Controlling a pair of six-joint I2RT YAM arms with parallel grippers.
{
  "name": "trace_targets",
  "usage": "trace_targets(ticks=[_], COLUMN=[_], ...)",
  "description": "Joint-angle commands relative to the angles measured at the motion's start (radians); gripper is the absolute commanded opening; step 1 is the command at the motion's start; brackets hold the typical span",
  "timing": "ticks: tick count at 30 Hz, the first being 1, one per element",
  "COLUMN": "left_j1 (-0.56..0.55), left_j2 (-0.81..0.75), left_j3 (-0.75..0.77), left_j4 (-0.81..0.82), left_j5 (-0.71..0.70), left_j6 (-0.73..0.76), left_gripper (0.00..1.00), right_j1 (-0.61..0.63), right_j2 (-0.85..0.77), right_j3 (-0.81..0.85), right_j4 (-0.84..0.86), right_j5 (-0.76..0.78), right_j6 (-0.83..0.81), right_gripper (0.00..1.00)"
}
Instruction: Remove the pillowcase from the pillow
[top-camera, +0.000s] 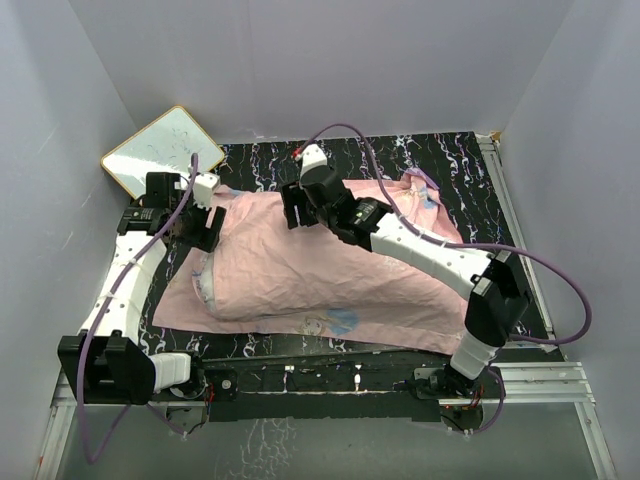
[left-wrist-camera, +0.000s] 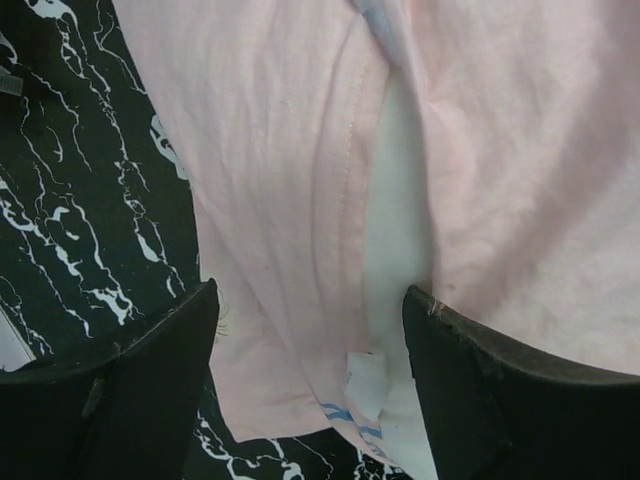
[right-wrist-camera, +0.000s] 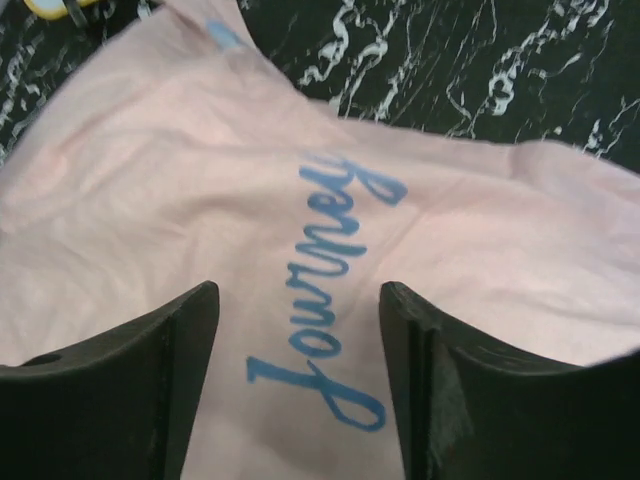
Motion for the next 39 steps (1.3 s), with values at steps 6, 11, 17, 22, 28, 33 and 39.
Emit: trace_targets(ticks=[6, 11, 17, 22, 28, 33, 39], left_j1=[0.015, 0.037, 0.046, 0.099, 0.100, 0.100, 0.102], left_j2=[0.018, 0.039, 0.047, 0.105, 0.198, 0.316, 0.307], left_j3=[-0.136, -0.202, -0.279, -0.297, -0.211, -0.083, 0.049], left_j4=[0.206, 0.290, 0.461, 0.560, 0.434, 0.306, 0.294], left_j5=[-0.156, -0.212, -0.423, -0.503, -0.244, -0.091, -0.117], left_j6=[0.044, 0.062, 0.132, 0.128, -0.025, -0.114, -0.121], left_gripper=[0.61, 0.59, 0.59, 0.58, 0.62, 0.55, 0.00], right_j1=[-0.016, -0.016, -0.019, -0.019, -0.019, -0.021, -0.025], right_j2=[-0.125, -0.157, -0.166, -0.171, -0.181, -0.223, -0.364], right_j3=[-0.321, -0.441, -0.498, -0.523, -0.539, -0.521, -0.491], right_j4=[0.125, 0.165, 0.169, 0.182, 0.193, 0.178, 0.096], right_j5=[0.021, 0.020, 0.051, 0.037, -0.009, -0.041, -0.048], right_j6=[0.004, 0.009, 0.004, 0.013, 0.015, 0.007, -0.003], right_gripper=[0.48, 0.45, 0.43, 0.42, 0.44, 0.55, 0.67])
